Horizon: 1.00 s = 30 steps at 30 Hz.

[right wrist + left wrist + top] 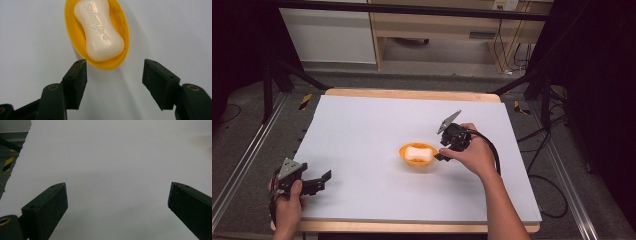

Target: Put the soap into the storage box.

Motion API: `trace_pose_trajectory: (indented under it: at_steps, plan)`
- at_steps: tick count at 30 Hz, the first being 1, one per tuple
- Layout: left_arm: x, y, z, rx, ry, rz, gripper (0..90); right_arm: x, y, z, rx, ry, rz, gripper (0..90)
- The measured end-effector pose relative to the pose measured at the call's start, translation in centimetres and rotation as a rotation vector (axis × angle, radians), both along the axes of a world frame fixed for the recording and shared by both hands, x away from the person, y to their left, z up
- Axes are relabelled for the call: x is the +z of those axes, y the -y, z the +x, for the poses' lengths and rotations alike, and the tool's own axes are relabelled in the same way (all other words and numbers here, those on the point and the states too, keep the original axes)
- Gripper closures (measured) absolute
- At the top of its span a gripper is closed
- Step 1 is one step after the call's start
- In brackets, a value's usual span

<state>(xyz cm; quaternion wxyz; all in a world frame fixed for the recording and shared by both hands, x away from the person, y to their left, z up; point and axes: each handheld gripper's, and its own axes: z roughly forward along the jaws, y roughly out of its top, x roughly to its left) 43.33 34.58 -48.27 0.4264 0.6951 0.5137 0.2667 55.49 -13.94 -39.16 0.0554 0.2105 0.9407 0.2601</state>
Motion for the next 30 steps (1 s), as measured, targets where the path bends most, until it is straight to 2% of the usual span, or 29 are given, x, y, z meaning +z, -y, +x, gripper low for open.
trace_pose_trajectory:
  at_steps: [5,14,22,30]
  plan:
    - [0.0,0.0,0.0,0.001,0.001,0.000,2.1,-0.5,1.3,-0.3,-0.019,-0.008,0.000,32.2]
    - [0.0,0.0,0.0,0.001,0.001,0.001,2.1,-1.5,3.5,-1.0,-0.122,0.013,-0.006,11.5]
    - [0.0,0.0,0.0,-0.001,0.000,0.002,2.1,-2.5,5.7,-1.8,-0.196,0.024,-0.005,0.9]
    - [0.0,0.0,0.0,0.000,0.001,0.002,2.1,-3.3,7.5,-2.6,-0.244,0.026,0.028,0.4]
